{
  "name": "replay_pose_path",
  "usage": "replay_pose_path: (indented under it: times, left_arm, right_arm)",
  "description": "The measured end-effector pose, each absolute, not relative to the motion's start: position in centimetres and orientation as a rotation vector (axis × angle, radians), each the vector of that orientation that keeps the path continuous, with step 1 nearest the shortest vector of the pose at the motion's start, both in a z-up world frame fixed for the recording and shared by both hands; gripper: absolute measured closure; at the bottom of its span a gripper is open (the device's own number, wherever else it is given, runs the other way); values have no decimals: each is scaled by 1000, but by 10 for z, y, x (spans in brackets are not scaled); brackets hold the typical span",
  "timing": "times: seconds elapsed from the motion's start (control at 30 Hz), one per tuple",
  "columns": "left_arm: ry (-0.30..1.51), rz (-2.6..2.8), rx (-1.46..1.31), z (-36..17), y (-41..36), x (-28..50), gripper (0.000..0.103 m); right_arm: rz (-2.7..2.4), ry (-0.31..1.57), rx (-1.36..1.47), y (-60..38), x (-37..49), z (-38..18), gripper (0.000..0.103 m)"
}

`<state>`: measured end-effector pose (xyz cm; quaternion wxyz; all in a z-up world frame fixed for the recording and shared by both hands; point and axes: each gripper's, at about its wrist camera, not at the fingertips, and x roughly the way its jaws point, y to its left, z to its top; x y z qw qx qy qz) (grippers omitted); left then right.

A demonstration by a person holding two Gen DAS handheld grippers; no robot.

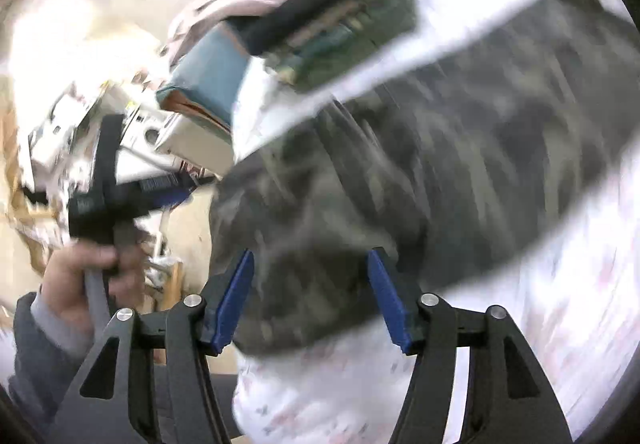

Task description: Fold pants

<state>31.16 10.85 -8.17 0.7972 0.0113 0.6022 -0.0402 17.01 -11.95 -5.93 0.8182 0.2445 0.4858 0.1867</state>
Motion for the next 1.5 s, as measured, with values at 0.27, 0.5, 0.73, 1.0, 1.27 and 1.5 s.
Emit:
replay_pose_path:
  times: [0.27, 0.5, 0.73, 1.0, 1.27, 1.5]
  left_arm:
    - [1446, -117, 269, -152, 58, 273, 44]
    - [1400, -71, 305, -141, 44, 268, 43]
    - [1173, -85, 61, -67, 47, 265, 23]
    - [1194, -114, 40, -75, 15, 283, 23]
    - [1247, -111, 115, -102, 1, 302, 23]
    - [1246, -83, 62, -100, 13, 314, 23]
  right_arm:
    - [280, 1338, 368, -122, 203, -162, 98]
    - [370, 1305, 514, -151, 186, -149, 98]
    - [242, 1097, 621, -296, 165, -86, 56]
    - [-362, 926, 940, -494, 165, -124, 28]
    - [-407, 862, 975, -551, 206, -155, 48]
    - [-222, 760, 848, -525, 233, -120, 92]
